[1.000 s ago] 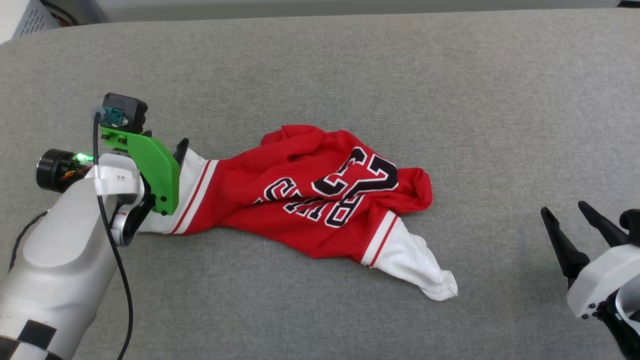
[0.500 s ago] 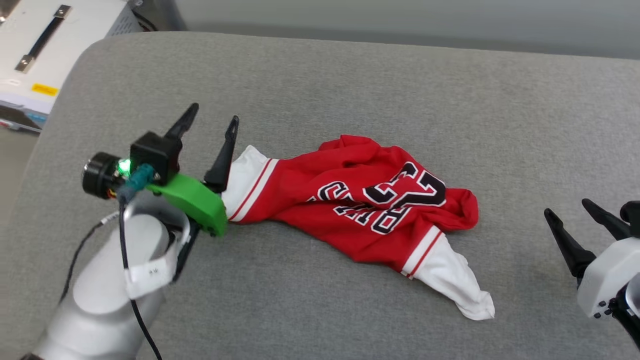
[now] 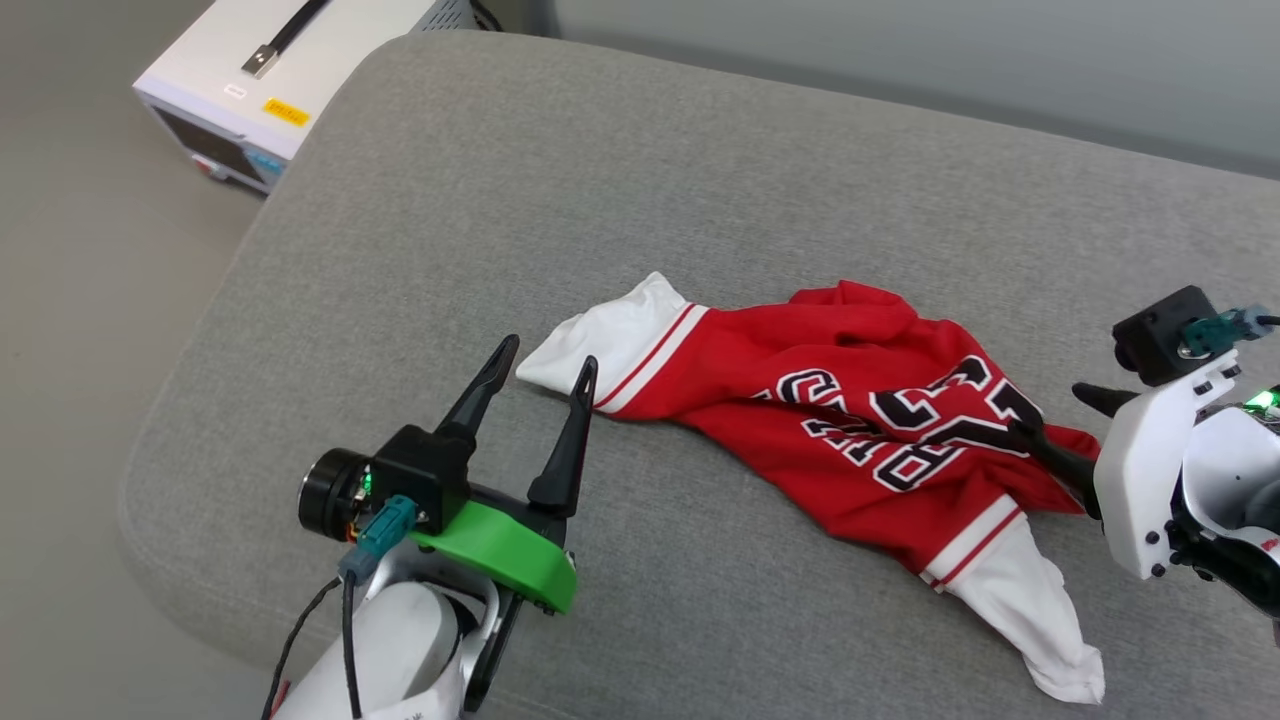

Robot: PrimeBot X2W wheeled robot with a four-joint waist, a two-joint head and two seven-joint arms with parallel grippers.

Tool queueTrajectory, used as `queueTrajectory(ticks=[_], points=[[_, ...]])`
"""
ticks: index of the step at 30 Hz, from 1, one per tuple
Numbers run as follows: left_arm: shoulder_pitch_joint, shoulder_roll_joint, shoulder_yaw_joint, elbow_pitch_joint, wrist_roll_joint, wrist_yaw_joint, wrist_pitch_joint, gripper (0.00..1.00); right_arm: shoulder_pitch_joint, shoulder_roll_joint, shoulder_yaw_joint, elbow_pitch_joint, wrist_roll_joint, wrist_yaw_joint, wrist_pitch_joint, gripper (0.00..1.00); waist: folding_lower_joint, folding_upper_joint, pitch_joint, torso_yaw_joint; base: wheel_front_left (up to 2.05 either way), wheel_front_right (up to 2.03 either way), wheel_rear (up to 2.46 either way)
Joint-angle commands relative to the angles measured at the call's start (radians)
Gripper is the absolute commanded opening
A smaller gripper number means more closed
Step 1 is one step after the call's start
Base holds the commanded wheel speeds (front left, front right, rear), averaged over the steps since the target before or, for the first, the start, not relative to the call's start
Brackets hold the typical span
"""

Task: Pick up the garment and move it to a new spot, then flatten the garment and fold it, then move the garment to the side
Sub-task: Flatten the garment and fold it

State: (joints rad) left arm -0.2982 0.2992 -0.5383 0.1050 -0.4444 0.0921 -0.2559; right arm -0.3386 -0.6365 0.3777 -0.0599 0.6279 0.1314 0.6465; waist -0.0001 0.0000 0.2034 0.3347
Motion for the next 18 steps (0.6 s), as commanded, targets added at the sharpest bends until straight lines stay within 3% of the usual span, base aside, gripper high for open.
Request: queueTrajectory(ticks=[1, 14, 15, 16, 17, 18], points=[[0.012, -0.017, 0.006, 0.001, 0.016, -0.012, -0.006, 1.0, -0.025, -0.013, 0.019, 0.025, 0.011, -0.001, 0.022, 1.0, 0.0001, 0.0, 0.041, 0.069, 0.0, 0.0, 0.0], [0.025, -0.103, 0.068, 0.04, 0.081, -0.086, -0.006, 1.0, -0.102, -0.061, 0.13, 0.269, 0.017, -0.001, 0.026, 1.0, 0.0001, 0.0, 0.114, 0.16, 0.0, 0.0, 0.0], [0.026, -0.107, 0.072, 0.043, 0.085, -0.09, -0.006, 1.0, -0.101, -0.063, 0.139, 0.28, 0.022, -0.001, 0.028, 0.92, 0.0001, 0.0, 0.115, 0.162, 0.0, 0.0, 0.0], [0.028, -0.112, 0.077, 0.047, 0.09, -0.096, -0.006, 1.0, -0.1, -0.066, 0.15, 0.291, 0.029, -0.001, 0.027, 0.29, 0.0001, 0.0, 0.116, 0.163, 0.0, 0.0, 0.0], [0.029, -0.116, 0.081, 0.051, 0.093, -0.1, -0.006, 1.0, -0.1, -0.071, 0.158, 0.296, 0.033, -0.001, 0.022, 0.0, 0.0001, 0.0, 0.114, 0.163, 0.0, 0.0, 0.0], [0.032, -0.12, 0.086, 0.057, 0.098, -0.105, -0.006, 1.0, -0.1, -0.078, 0.168, 0.299, 0.039, -0.001, 0.015, 0.0, 0.0001, 0.0, 0.109, 0.163, 0.0, 0.0, 0.0]])
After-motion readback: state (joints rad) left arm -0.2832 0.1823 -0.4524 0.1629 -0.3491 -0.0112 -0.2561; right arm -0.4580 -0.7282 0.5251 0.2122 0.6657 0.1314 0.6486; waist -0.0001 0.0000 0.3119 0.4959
